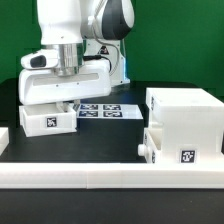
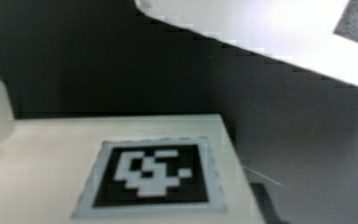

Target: Assemble drawer

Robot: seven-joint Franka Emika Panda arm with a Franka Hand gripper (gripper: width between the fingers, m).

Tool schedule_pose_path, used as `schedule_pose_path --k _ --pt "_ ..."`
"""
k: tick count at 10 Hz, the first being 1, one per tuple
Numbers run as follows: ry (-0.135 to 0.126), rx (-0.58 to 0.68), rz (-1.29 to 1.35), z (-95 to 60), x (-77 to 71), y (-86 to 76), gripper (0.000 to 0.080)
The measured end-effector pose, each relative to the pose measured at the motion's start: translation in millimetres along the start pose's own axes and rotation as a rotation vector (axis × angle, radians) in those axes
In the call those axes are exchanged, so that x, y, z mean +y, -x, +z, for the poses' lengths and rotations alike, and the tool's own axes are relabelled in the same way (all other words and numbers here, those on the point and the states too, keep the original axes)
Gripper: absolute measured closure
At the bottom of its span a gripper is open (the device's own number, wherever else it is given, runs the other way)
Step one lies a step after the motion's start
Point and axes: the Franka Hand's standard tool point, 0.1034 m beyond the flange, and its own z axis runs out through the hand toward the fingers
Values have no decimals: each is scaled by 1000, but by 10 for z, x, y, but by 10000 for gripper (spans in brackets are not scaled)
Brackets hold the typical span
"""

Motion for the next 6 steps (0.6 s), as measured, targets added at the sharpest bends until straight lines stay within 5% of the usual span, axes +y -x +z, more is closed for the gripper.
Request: schedule_pose_path --k 3,6 --pt "-5 5 -67 -151 -158 -273 758" --pt "-51 -22 -126 -400 -264 -702 757"
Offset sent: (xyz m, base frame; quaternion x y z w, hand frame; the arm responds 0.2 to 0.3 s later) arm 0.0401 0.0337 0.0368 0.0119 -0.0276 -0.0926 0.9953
